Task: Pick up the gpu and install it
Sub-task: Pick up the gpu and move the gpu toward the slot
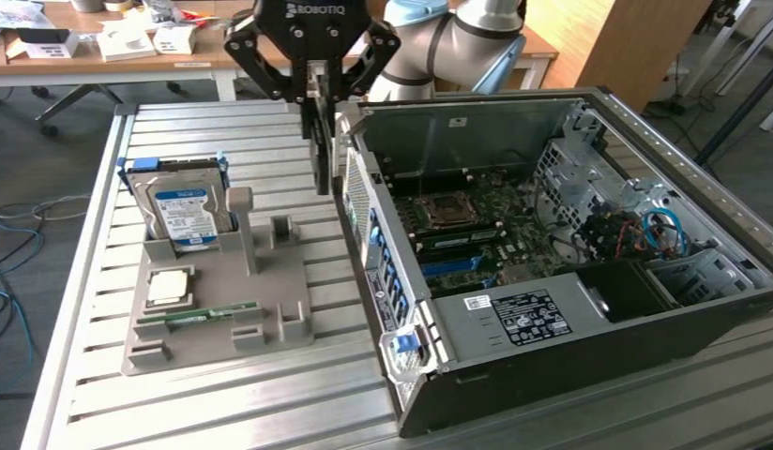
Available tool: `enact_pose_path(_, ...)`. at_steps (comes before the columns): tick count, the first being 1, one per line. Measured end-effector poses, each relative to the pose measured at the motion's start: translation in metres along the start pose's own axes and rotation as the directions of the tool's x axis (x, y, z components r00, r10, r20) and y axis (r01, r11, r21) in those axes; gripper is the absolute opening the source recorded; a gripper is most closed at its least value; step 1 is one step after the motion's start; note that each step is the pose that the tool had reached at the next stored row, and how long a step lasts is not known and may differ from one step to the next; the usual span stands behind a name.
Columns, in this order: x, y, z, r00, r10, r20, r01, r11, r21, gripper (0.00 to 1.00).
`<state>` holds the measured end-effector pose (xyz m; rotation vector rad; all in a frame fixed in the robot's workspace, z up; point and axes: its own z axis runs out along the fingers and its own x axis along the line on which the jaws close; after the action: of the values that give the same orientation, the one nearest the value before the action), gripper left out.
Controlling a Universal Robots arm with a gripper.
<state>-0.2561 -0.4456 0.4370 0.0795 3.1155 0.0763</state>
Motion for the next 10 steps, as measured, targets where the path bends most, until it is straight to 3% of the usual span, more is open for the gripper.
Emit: enact_pose_path(10, -0.021, 0.0011, 0.0005, 1.0, 0.0, 0.0, 0.0, 1.0, 0.0, 0.26)
